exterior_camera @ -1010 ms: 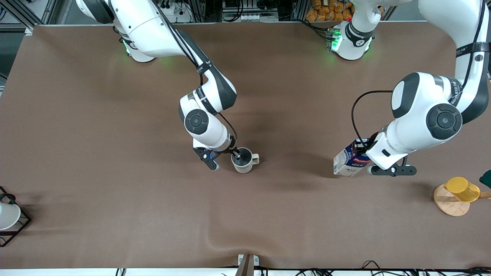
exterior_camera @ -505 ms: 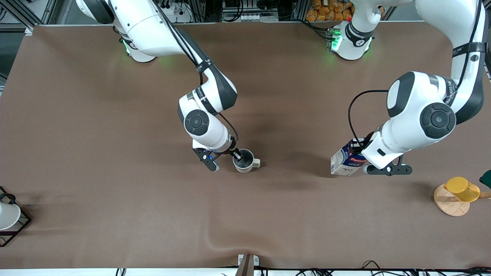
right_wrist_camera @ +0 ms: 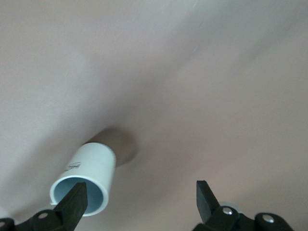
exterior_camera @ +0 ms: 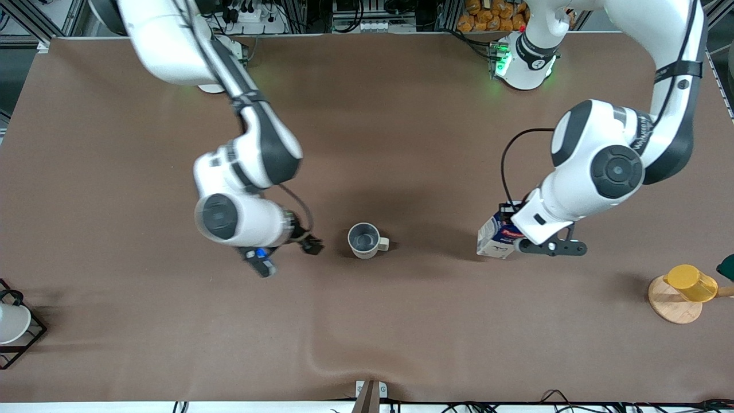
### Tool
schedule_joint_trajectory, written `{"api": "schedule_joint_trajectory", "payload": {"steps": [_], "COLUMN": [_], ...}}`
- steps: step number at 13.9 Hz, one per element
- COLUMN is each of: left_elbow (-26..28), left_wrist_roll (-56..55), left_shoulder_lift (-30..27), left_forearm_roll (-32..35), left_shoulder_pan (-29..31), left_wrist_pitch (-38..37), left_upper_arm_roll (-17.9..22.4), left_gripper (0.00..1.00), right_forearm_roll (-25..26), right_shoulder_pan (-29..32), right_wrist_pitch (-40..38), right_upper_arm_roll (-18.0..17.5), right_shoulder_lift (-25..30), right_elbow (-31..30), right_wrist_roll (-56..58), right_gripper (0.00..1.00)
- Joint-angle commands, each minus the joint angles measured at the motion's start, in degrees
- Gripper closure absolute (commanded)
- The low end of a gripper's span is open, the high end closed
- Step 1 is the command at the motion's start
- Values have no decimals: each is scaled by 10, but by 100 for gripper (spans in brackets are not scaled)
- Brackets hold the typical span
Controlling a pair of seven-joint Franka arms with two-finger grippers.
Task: Place milk next to cup
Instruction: 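Release the mug and withdraw the right gripper while the left gripper lifts the carton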
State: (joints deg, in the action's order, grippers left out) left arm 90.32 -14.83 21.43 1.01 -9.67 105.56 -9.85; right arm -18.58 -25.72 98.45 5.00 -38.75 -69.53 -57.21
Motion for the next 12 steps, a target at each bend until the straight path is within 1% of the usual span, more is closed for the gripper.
{"api": "schedule_joint_trajectory", "payload": {"steps": [1,2,3,4,5,6,8,12], "left_elbow": [-13,-13,-14,-14,-14,-14,-14,-26], "left_wrist_roll": [-11,-11,-13,-22,-29,-36,-55,-84], "left_shoulder_lift": [4,4,4,3,3,3,1,1], "left_forearm_roll": [7,7,7,7,7,7,7,7], "left_shoulder_pan": [-6,-13,-23,-32,-33,-34,-48,-82], "left_wrist_pitch": [-12,-12,-12,-12,-13,-13,-16,-34], "left_upper_arm_roll": [0,0,0,1,1,0,0,0], "left_gripper": [66,66,66,66,66,66,66,66], "right_forearm_roll": [26,33,58,111,149,159,158,161], "right_shoulder_pan": [66,80,93,101,109,126,180,247], "right_wrist_pitch": [-55,-68,-82,-91,-96,-101,-107,-102], "right_upper_arm_roll": [-10,-9,-5,-5,-4,-4,-6,-5], "right_shoulder_lift": [37,40,42,44,48,48,48,49], "right_elbow": [-17,-18,-20,-20,-21,-21,-21,-20], "right_wrist_roll": [132,175,215,267,314,355,441,603], "right_gripper": [0,0,0,0,0,0,0,0]}}
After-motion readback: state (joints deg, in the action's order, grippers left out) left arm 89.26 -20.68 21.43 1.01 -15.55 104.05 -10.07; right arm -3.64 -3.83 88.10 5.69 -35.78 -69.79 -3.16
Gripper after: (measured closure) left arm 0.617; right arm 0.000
